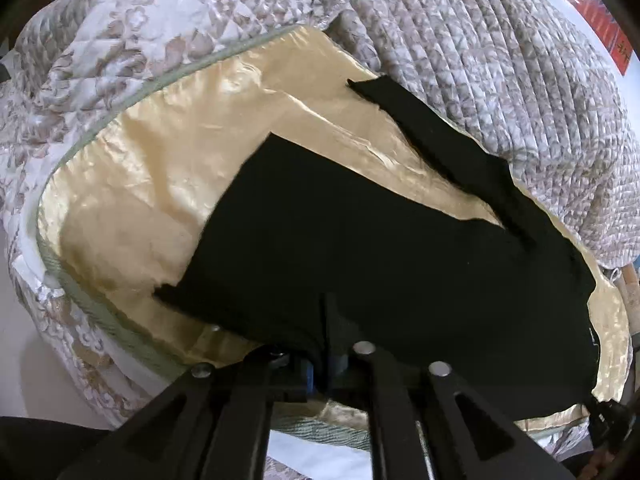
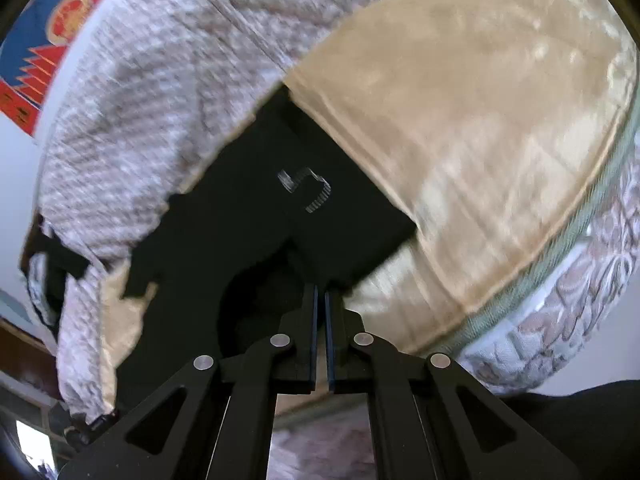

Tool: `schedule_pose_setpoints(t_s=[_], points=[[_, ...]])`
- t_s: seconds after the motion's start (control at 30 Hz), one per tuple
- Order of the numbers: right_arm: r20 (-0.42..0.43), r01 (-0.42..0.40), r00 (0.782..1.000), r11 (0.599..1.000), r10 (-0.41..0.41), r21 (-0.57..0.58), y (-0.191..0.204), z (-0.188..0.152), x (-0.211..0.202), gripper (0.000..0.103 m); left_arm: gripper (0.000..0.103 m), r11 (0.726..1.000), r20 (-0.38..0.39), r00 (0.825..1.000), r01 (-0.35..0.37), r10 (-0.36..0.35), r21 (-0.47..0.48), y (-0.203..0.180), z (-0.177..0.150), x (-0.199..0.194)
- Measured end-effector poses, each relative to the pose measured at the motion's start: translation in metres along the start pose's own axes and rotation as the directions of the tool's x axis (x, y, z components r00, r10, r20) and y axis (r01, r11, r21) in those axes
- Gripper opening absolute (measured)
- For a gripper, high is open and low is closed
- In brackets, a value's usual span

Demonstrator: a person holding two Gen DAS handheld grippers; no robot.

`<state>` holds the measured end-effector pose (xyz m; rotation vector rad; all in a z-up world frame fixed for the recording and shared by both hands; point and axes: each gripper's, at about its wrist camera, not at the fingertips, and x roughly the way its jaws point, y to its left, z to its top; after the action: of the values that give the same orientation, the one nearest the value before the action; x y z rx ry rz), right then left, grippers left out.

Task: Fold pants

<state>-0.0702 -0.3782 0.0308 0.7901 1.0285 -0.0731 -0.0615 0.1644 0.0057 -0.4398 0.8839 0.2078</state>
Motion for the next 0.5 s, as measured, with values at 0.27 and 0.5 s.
schedule_pose_setpoints(t_s=[0.27,0.5], points=[[0.215,0.141,0.969,0.987,-0.123,-0.074,0.018,0.008,-0.061,0.034,0.022,0.977,0.11,0.972,-0.202,0.208,-0.065,0.02,0.006,-0.033],[0.146,0.132,0.986,0.906,-0.079,-0.402,0.087,0.026,-0.015,0.035,0.039,0.983,0.119,0.987,-0.124,0.108,0.136,-0.048,0.035,-0.012]])
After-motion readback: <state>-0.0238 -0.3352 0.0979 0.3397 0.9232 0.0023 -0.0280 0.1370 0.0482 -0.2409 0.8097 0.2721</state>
